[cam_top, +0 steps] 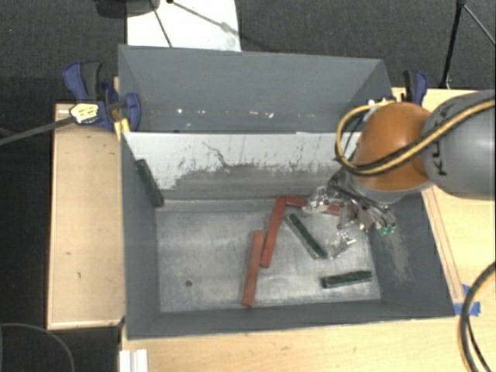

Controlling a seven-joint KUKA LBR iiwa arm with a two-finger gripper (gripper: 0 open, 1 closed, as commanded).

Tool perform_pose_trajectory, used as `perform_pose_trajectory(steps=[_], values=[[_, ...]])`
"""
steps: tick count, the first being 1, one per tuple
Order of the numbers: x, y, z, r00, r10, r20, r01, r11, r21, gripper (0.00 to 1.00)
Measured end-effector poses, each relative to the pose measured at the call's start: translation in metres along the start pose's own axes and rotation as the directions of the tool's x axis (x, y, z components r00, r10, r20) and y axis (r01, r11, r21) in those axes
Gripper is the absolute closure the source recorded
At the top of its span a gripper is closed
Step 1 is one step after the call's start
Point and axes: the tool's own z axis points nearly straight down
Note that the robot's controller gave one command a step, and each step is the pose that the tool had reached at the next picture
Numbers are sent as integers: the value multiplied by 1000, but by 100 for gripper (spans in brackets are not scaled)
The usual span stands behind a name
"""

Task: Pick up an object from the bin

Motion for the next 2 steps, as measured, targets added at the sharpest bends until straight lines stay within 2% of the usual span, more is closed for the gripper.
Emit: perform_pose_trajectory(steps=[1, 2], values=[[0, 65, -3, 974, 225, 14, -225, 974, -1, 100], [2, 66, -1, 975, 223, 7, -223, 975, 0, 0]])
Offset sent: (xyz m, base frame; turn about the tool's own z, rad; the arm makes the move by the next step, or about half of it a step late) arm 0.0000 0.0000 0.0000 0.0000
